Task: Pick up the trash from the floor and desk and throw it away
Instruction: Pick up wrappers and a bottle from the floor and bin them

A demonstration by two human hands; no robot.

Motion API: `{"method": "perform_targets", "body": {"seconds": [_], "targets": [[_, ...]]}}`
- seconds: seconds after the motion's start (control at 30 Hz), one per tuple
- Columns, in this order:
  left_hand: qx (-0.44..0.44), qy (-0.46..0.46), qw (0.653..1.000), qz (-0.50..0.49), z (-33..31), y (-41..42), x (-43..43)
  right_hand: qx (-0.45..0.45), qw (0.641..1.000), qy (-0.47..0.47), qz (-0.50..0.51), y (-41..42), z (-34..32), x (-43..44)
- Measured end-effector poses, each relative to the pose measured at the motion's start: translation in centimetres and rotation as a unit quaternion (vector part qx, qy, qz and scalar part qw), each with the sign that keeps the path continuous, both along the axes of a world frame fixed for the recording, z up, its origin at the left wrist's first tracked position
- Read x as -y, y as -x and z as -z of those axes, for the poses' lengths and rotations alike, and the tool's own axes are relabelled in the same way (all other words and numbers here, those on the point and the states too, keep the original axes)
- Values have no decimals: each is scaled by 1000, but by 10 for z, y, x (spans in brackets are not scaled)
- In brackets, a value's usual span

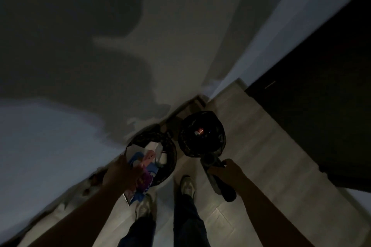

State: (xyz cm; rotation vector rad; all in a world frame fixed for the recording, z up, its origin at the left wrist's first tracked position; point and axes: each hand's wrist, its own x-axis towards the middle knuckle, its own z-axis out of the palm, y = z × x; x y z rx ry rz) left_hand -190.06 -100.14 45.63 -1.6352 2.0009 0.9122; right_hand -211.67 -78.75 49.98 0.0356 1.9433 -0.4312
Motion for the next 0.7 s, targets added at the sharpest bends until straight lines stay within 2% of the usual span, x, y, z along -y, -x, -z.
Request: {"method": "perform_targets", "body": {"seconds": [0.07, 0.17, 0.3, 0.47, 0.7], "targets": [[17, -14, 1000, -8, 28, 11, 3, -16, 999, -5, -29, 22, 29, 10], [38, -26, 999, 16, 81, 26, 7, -48, 999, -14, -14, 49, 81, 21], [78, -43, 996, 22, 149, 46, 10, 0, 999, -9, -41, 80, 151, 32], [84, -51, 995, 10, 227, 61, 13, -36, 997, -25, -65, 98, 232, 32], [95, -79, 992, 41, 276, 68, 11, -61, 994, -37, -82, 105, 297, 31]]}}
